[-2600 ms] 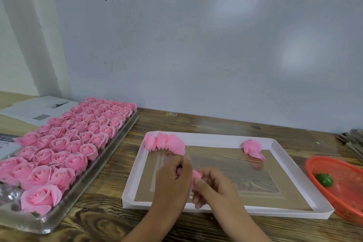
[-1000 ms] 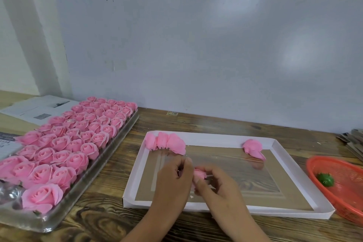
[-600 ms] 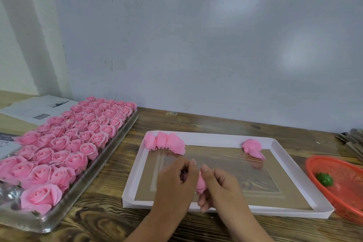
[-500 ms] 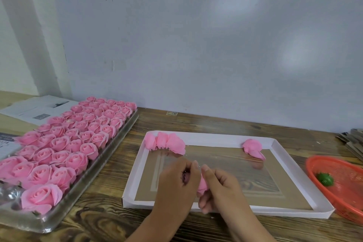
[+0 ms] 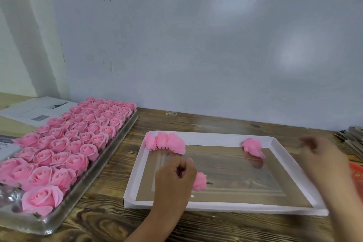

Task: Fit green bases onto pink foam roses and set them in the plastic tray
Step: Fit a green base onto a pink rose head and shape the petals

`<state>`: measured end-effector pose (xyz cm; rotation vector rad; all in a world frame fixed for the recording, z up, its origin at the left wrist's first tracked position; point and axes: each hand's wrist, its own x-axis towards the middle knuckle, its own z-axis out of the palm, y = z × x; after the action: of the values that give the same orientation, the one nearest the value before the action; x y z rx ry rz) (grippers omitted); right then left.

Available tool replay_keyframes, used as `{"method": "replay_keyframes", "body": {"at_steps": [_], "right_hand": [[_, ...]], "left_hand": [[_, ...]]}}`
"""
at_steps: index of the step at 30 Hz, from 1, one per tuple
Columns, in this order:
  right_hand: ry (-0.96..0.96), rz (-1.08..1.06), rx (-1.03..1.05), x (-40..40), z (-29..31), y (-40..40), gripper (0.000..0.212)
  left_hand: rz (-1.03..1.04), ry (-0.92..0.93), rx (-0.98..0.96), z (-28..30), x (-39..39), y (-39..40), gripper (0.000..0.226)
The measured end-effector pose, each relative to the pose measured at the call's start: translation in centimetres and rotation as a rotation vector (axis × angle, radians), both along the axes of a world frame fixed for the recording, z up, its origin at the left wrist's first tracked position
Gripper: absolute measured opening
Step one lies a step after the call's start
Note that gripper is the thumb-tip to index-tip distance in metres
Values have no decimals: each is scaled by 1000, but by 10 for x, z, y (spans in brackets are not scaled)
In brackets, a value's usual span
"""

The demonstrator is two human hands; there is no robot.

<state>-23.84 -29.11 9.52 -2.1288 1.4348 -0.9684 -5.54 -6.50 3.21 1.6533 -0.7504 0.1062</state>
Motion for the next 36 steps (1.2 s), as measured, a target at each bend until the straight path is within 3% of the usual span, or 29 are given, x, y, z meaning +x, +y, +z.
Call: {"method": "replay_keyframes", "body": {"at_steps": [2,4,6,8,12,18,23,31,34,36], "right_hand": [[172,-108,164,-26,-4,-49,27],[409,-50,316,-43,-19,-87,20],[644,85,335,-49,-40,-110,15],[741,141,279,-50,-58,-120,13],[691,69,184,-55,-73,-139,10],[526,-67,221,-61,-62,-135,49],[383,-38,193,-57,-50,-127,28],[367,-60,144,-64,-65,-144,24],[369,-57,177,-68,-72,-150,11],[309,-51,146,-72,-73,-154,17]], "left_hand": [[1,1,7,0,0,0,47],[-2,7,12,0,0,0,47],[-6,19,15,0,0,0,45],[-7,28,17,0,0,0,43],[-16,38,24,0,0,0,41],[-8,48,42,-1,2,0,41],[-9,68,38,-1,2,0,41],[-8,71,33,-1,4,0,40],[-15,85,25,-2,5,0,38],[-13,84,28,-3,5,0,37]]}}
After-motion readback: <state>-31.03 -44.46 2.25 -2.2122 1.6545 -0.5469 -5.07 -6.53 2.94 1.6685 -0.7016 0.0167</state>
